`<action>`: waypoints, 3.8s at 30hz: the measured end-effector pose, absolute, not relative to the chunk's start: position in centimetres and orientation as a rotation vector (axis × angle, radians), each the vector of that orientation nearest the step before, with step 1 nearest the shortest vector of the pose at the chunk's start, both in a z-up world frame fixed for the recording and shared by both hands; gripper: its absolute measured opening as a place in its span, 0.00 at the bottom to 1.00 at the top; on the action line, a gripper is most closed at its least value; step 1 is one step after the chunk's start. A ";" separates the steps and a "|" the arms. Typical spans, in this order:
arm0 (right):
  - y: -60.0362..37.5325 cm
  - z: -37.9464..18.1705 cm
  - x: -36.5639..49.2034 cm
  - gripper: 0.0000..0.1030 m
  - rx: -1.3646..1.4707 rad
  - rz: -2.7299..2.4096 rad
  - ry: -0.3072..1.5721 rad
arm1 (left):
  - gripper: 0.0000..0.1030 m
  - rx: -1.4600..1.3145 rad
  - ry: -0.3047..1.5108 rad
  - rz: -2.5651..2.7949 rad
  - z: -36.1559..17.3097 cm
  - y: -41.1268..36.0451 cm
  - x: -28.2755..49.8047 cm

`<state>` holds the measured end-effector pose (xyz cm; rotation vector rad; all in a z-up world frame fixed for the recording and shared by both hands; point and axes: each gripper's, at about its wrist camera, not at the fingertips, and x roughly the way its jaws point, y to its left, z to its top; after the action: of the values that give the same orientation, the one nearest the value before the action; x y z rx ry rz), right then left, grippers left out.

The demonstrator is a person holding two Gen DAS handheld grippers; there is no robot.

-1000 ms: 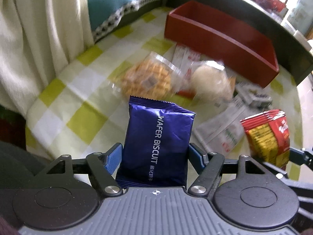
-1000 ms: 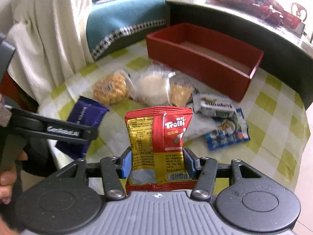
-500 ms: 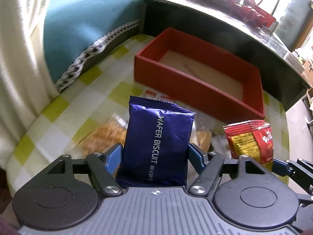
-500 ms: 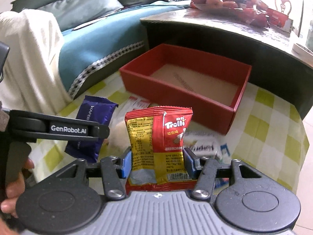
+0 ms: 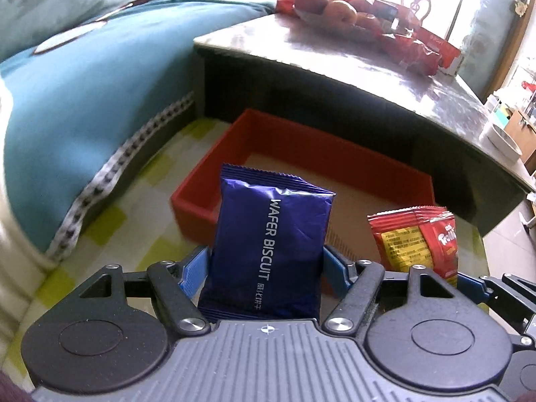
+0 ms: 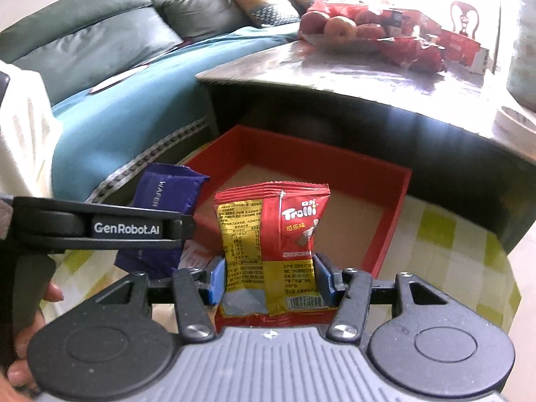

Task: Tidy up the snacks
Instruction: 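Carry wafer biscuit pack and Trolli bag with both tools over the red box, then open left tool to drop wafer pack into box while right tool releases Trolli bag, then grasp round wrapped cake with left tool while right tool moves to Kaprons pack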

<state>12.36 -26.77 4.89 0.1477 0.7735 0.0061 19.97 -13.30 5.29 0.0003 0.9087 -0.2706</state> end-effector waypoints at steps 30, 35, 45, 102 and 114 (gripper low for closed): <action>-30.3 -0.4 21.2 0.53 0.107 -0.082 0.889 | 0.64 0.121 0.970 -0.259 0.1 -17.9 27.3; -30.3 -1.4 21.7 0.54 0.110 -0.069 0.928 | 0.69 0.127 0.974 -0.253 -0.1 -17.9 27.2; -30.5 0.1 20.9 0.55 0.104 -0.087 0.877 | 0.79 0.121 0.946 -0.262 1.2 -17.8 26.2; -28.9 1.9 10.2 0.62 0.148 -0.043 0.914 | 0.88 0.035 1.135 -0.191 -1.7 -11.5 15.2; -31.1 0.7 10.1 0.63 0.199 -0.054 0.962 | 0.64 0.054 1.141 -0.260 -1.1 -11.7 14.4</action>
<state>10.13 -31.05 0.74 0.1992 0.9625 -0.0538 14.36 -11.67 -1.12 0.0541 1.1413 -0.2597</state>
